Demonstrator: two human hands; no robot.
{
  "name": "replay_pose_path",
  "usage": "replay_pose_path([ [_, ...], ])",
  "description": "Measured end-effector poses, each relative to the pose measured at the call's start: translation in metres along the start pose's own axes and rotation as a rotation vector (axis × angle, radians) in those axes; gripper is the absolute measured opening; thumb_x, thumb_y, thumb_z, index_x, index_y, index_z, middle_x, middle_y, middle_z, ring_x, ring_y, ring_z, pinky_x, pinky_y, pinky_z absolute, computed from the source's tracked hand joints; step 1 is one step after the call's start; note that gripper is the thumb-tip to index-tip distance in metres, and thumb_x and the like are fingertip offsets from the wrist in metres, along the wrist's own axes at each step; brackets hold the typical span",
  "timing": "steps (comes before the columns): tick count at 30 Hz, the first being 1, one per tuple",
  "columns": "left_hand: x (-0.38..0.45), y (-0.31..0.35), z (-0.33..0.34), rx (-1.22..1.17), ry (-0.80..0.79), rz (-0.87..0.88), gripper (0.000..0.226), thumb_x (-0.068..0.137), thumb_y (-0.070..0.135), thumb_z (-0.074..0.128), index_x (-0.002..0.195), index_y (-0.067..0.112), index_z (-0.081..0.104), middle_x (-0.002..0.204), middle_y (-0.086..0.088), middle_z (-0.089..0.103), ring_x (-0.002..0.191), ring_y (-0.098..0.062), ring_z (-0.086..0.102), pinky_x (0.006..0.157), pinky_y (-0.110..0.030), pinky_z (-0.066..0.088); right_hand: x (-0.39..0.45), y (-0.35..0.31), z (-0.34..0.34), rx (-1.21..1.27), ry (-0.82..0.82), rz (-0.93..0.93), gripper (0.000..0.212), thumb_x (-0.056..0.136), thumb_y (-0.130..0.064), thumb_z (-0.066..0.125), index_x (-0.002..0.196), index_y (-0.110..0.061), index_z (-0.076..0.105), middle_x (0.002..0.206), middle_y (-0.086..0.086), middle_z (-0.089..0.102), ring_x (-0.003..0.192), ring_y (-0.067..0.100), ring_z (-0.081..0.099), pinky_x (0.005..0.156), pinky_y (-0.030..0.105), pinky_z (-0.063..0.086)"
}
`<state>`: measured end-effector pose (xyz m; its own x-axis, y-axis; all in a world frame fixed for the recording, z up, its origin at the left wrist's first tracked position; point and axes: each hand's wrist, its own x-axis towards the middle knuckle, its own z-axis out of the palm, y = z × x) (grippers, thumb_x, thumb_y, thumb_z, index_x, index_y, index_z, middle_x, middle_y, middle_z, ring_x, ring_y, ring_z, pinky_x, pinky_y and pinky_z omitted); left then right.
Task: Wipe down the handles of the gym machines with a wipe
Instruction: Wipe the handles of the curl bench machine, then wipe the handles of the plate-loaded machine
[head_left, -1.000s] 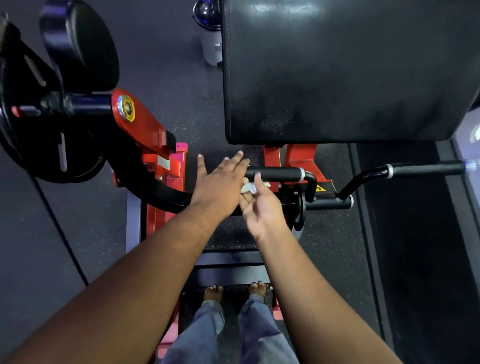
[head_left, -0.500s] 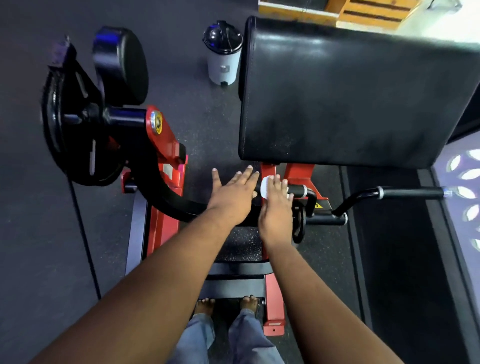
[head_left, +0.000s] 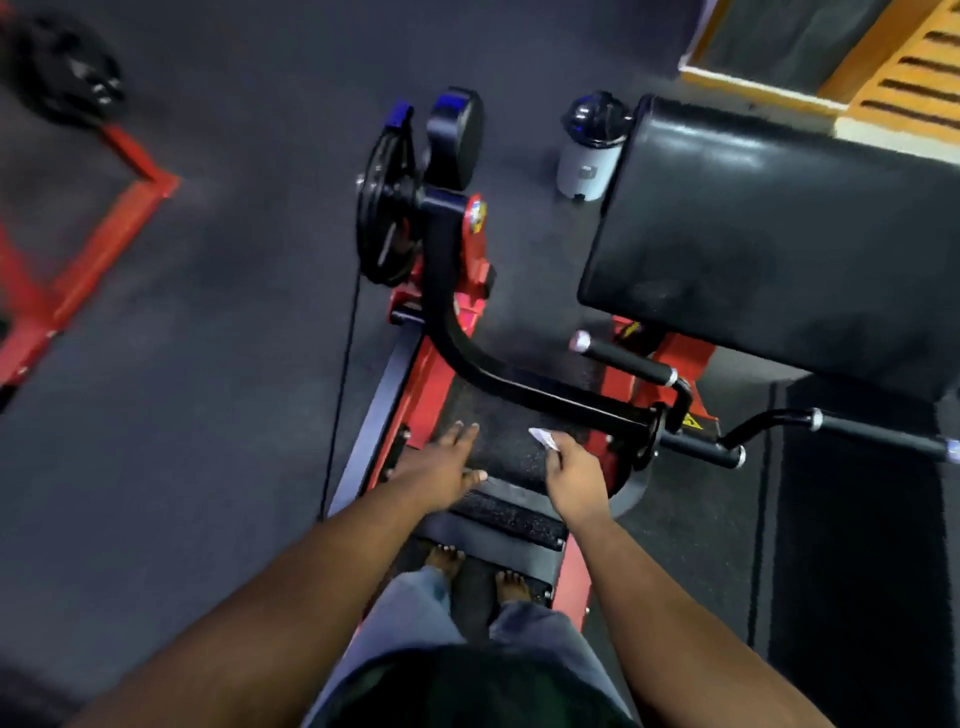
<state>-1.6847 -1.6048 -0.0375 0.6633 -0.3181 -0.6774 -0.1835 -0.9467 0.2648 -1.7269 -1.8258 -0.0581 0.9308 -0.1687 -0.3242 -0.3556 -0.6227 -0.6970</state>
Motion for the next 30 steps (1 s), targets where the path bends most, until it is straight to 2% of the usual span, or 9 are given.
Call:
replay_pose_path([
  [5, -0.062, 0.001, 0.046, -0.158, 0.055, -0.124, 0.082, 0.102, 0.06, 0.046, 0.166, 0.025, 0.007, 0.173, -0.001, 0.008, 0.154, -0.028, 0.028, 0.119, -0.045, 0.035, -0.034, -0.019, 0.015, -0.173, -0.216, -0.201, 0.037, 0.097, -0.015, 0.049, 0.127, -0.029, 0.066, 0.123, 0.002, 0.071, 0.112, 0.027, 0.065, 0.095, 0.039, 0.051],
  [10, -0.132, -0.01, 0.078, -0.261, 0.117, -0.26, 0.082, 0.103, 0.061, 0.044, 0.166, 0.023, 0.008, 0.173, -0.005, 0.011, 0.154, -0.029, 0.029, 0.117, -0.048, 0.037, -0.059, -0.047, 0.044, -0.297, -0.374, -0.348, 0.035, 0.094, -0.024, 0.048, 0.122, -0.03, 0.067, 0.118, 0.0, 0.073, 0.11, 0.026, 0.067, 0.093, 0.04, 0.053],
  [14, -0.187, -0.035, 0.107, -0.363, 0.189, -0.392, 0.082, 0.102, 0.064, 0.044, 0.166, 0.025, 0.009, 0.173, -0.001, 0.011, 0.152, -0.03, 0.033, 0.115, -0.049, 0.039, -0.092, -0.079, 0.076, -0.375, -0.465, -0.489, 0.031, 0.096, -0.02, 0.052, 0.122, -0.027, 0.069, 0.116, 0.006, 0.073, 0.108, 0.03, 0.067, 0.091, 0.04, 0.053],
  [19, -0.258, -0.08, 0.165, -0.487, 0.257, -0.545, 0.084, 0.098, 0.072, 0.041, 0.165, 0.029, 0.013, 0.172, -0.002, 0.017, 0.146, -0.034, 0.042, 0.112, -0.052, 0.043, -0.146, -0.128, 0.13, -0.488, -0.583, -0.661, 0.031, 0.096, -0.017, 0.053, 0.122, -0.026, 0.068, 0.112, 0.011, 0.073, 0.106, 0.035, 0.066, 0.087, 0.04, 0.052],
  [23, -0.324, -0.119, 0.211, -0.59, 0.302, -0.628, 0.085, 0.099, 0.07, 0.041, 0.166, 0.025, 0.011, 0.172, -0.004, 0.015, 0.149, -0.034, 0.037, 0.117, -0.05, 0.038, -0.204, -0.166, 0.188, -0.537, -0.66, -0.775, 0.028, 0.096, -0.013, 0.054, 0.118, -0.018, 0.071, 0.111, 0.014, 0.074, 0.105, 0.035, 0.066, 0.086, 0.039, 0.048],
  [30, -0.421, -0.183, 0.28, -0.85, 0.372, -0.735, 0.087, 0.099, 0.068, 0.046, 0.165, 0.021, 0.016, 0.168, -0.009, 0.026, 0.149, -0.032, 0.037, 0.119, -0.046, 0.035, -0.308, -0.205, 0.281, -0.622, -0.745, -0.894, 0.025, 0.096, -0.021, 0.055, 0.114, -0.022, 0.072, 0.112, 0.01, 0.074, 0.106, 0.032, 0.068, 0.087, 0.037, 0.05],
])
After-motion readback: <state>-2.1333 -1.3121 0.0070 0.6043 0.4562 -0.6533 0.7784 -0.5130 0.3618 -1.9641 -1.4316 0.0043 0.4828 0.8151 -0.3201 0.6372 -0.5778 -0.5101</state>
